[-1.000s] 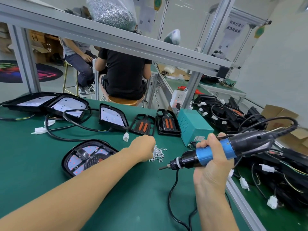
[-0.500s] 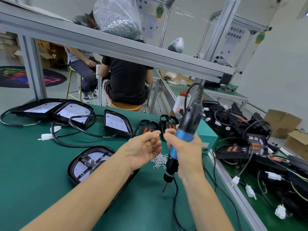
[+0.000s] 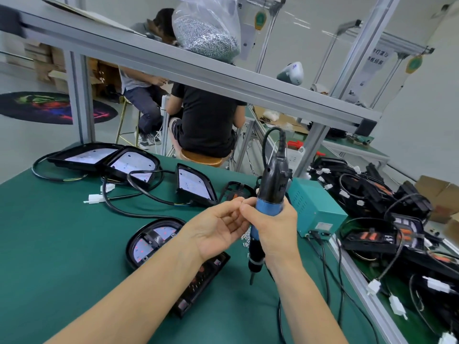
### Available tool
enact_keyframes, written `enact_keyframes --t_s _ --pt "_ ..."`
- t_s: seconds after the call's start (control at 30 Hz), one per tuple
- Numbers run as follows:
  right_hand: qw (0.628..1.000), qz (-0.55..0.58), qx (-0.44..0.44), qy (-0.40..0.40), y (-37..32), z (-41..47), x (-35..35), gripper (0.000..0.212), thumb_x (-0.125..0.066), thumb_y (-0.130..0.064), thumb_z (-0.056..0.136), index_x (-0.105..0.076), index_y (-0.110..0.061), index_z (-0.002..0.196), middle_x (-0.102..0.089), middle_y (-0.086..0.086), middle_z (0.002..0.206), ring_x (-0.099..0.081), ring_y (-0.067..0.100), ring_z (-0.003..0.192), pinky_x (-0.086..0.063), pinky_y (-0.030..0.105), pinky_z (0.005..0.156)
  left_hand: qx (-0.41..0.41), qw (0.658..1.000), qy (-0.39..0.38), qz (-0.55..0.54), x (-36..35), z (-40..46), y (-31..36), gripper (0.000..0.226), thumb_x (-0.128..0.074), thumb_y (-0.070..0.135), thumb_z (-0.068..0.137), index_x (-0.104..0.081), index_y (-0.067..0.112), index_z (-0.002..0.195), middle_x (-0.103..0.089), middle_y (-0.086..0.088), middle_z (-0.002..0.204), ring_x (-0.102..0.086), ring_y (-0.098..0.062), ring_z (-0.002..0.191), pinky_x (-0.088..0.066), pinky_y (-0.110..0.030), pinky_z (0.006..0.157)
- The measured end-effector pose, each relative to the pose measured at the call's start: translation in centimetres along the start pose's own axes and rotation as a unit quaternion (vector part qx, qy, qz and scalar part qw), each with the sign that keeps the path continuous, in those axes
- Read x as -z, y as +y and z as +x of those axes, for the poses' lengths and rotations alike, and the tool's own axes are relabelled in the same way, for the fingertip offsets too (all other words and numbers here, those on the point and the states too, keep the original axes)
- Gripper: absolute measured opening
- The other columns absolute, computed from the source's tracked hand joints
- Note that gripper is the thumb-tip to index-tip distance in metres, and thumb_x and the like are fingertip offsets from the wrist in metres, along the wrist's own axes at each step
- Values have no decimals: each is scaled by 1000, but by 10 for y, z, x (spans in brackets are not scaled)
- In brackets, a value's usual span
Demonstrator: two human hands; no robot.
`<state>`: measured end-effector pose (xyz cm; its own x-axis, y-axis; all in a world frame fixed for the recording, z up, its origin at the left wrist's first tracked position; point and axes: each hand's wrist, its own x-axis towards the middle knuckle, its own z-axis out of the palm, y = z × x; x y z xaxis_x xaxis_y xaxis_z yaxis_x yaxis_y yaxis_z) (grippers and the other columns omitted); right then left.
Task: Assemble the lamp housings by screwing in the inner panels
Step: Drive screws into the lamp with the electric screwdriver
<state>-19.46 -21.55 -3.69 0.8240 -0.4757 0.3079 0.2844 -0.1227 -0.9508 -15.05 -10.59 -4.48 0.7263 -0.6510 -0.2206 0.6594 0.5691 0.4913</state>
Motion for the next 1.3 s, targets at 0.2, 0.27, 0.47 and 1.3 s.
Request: enact_keyframes --t_s 0.2,0.27,0.47,1.3 --pt "999 -8 -27 -37 1 1 -3 29 -81 -4 65 -67 -24 79 -70 0 74 -65 15 71 -55 27 65 41 997 -11 68 11 -6 11 21 -69 13 69 -79 11 87 -70 1 77 -66 -7 63 -58 -22 67" --pt "999 -7 -17 -47 -1 1 -7 28 -78 -11 60 -69 -32 75 -69 -2 72 -64 12 67 -54 24 63 45 994 -10 98 12 -8 15 24 -68 16 70 -78 15 92 -67 4 70 -63 -5 60 -56 -18 63" --pt "994 103 31 19 -9 3 -8 26 -76 -9 67 -60 -17 86 -57 0 59 -53 15 54 -47 24 54 8 997 23 80 32 -15 30 5 -69 8 68 -73 5 70 -67 -6 69 -64 -12 58 -55 -20 54" --pt "904 411 80 92 -55 9 -8 13 -60 -9 85 -50 -18 83 -51 -7 58 -49 6 51 -46 20 58 -71 974 -11 213 52 -37 26 9 -71 12 66 -76 9 73 -67 -7 73 -62 -12 61 -54 -22 59"
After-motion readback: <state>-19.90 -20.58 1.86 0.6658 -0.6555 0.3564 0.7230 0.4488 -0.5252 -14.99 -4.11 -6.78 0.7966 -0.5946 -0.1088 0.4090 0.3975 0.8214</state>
